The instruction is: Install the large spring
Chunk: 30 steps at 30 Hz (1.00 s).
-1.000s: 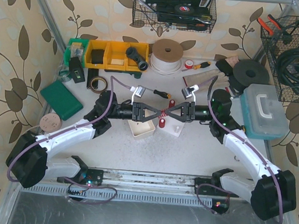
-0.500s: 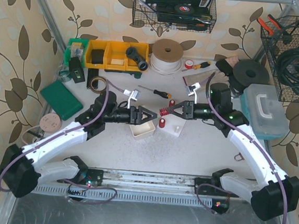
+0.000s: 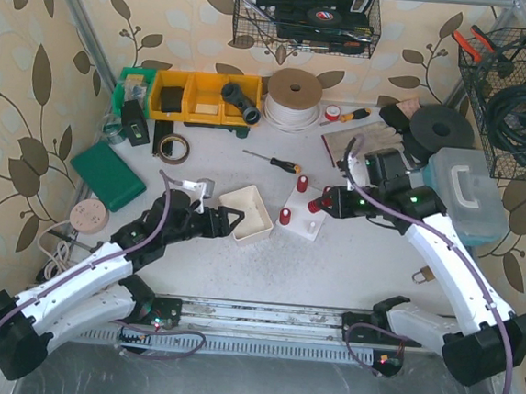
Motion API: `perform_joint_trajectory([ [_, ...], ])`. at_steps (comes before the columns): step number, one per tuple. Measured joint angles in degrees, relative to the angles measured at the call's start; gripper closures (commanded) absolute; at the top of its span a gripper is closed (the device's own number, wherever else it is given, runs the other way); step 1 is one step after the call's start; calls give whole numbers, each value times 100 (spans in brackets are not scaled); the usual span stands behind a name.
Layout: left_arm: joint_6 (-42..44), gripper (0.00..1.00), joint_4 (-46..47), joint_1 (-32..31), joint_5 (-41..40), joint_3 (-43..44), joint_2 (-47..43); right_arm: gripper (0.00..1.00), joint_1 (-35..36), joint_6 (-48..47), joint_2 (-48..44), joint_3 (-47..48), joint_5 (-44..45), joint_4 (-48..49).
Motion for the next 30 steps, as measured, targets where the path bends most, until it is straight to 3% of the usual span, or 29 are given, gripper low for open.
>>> perform_joint_trajectory([
  [7,-2,20,13,0,-538,-363,-396,100,761,-352,525,267,1716,-798],
  [16,-42,19,20,0,-887,-546,-713,100,1567,-389,1071,599,3335,-1145],
  [30,-68,18,20,0,-1099,-671,-844,100,1845,-385,1687,595,3995,-881],
])
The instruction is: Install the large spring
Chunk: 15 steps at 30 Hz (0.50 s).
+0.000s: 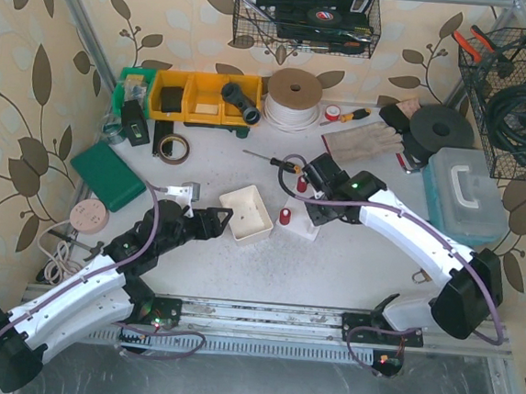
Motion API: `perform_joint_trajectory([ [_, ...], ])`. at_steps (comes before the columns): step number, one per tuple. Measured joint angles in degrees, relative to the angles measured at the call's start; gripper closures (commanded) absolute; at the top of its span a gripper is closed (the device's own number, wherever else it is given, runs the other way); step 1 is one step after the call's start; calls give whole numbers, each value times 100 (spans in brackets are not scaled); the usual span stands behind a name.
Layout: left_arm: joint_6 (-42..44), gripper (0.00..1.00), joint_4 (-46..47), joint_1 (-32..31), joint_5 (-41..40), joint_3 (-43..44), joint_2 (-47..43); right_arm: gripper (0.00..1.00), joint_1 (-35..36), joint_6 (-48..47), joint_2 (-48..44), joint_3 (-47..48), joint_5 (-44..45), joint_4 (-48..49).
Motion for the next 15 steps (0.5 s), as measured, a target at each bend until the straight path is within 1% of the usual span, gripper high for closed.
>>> perform_joint_trajectory([
  [15,0,17,125,0,-81,0,120,100,68,170,275,-240,-9,431],
])
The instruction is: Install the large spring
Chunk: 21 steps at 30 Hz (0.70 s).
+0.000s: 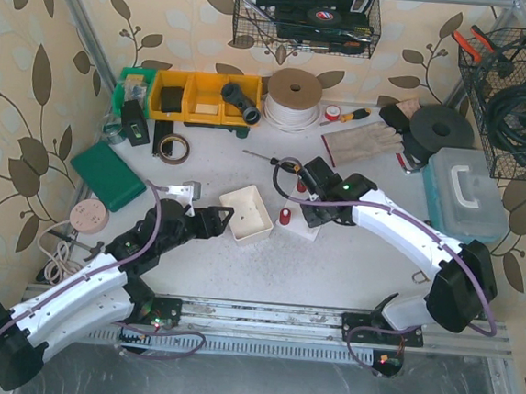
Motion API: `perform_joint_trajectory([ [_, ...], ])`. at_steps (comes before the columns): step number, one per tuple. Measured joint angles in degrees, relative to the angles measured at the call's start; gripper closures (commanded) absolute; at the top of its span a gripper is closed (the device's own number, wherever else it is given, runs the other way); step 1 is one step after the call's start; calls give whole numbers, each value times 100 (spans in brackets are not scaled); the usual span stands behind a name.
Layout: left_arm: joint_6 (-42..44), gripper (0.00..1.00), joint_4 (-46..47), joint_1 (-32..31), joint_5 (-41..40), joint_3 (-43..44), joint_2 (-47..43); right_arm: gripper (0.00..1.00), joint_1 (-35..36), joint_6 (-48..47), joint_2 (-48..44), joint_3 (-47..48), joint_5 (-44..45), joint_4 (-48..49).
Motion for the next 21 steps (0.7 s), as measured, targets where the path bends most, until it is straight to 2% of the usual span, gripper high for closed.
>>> perform_joint_trajectory([
  [21,0,17,7,0,-7,0,98,100,136,227,-2,-275,-127,348],
])
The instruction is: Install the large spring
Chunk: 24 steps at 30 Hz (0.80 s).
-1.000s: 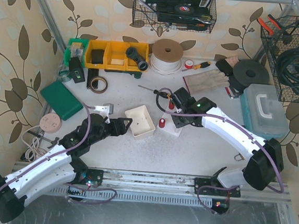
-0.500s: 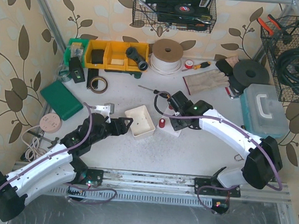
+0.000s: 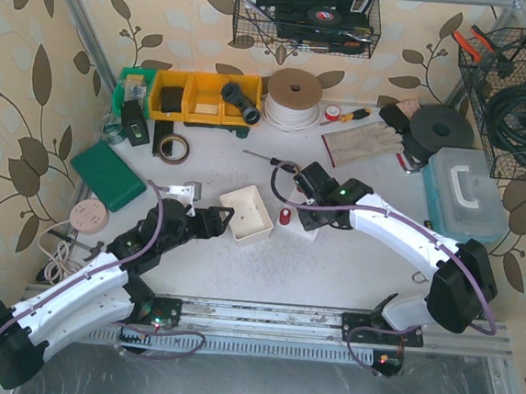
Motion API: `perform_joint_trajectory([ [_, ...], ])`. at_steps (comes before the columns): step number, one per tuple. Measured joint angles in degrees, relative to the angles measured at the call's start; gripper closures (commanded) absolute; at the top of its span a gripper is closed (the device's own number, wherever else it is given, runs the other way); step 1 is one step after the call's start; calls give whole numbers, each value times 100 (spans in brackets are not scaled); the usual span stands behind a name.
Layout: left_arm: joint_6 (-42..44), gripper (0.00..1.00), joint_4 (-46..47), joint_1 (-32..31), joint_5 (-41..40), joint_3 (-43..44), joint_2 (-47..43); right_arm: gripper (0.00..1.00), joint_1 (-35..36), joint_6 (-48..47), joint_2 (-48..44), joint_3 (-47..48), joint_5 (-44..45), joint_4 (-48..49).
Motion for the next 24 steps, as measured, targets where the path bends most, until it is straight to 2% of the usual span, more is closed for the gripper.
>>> perform_joint_trajectory([
  [24,-2,17,-4,0,-138,0,7,100,-2,118,-225,-595,-68,155],
])
